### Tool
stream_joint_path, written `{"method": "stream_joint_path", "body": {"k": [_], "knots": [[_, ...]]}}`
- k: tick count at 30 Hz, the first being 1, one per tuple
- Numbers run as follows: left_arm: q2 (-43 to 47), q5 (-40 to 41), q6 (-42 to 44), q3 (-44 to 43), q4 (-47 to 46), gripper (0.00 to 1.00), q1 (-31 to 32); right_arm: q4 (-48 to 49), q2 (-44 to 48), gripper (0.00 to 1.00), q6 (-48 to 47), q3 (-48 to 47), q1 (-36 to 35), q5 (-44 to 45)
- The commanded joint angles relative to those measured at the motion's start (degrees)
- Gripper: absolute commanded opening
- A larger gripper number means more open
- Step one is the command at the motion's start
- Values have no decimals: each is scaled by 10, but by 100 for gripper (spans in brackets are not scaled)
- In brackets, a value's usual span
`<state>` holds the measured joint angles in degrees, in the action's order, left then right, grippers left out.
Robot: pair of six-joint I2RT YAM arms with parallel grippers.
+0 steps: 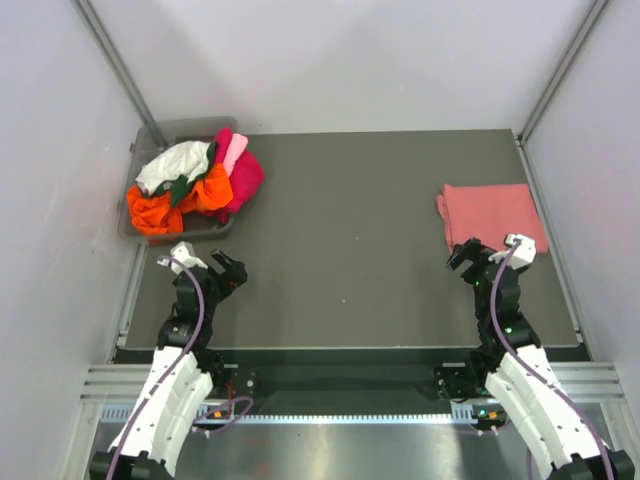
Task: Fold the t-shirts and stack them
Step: Grab the tshirt from the pile
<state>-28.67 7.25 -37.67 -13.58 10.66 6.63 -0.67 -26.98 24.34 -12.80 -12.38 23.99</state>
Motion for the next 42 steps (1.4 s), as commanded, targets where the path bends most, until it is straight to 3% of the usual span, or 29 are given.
{"method": "stream_joint_path", "body": {"k": [1,5,13,18,23,33,40,42], "knots": [[-4,88,-46,-46,54,96,0,8,27,100,8,-14,-4,14],[-40,127,-118,-99,97,93,0,8,40,100,6,-7,-4,15],[-245,275,-167,-303,174,92,-33,8,15,98,3,-16,-4,5],[-339,297,-179,-365,142,91,-92,8,28,97,-2,-13,-4,-3],[-438,240,-167,-412,81,88,-116,9,43,96,-4,-7,-4,-7],[-529,125,-155,-488,1,82,-142,11,33,96,-4,-9,-5,-7],[-561,42,-177,-488,-50,84,-141,14,30,96,-5,-9,-5,-9],[-565,12,-181,-465,-103,85,-142,14,31,96,-5,-8,-5,-8]]}}
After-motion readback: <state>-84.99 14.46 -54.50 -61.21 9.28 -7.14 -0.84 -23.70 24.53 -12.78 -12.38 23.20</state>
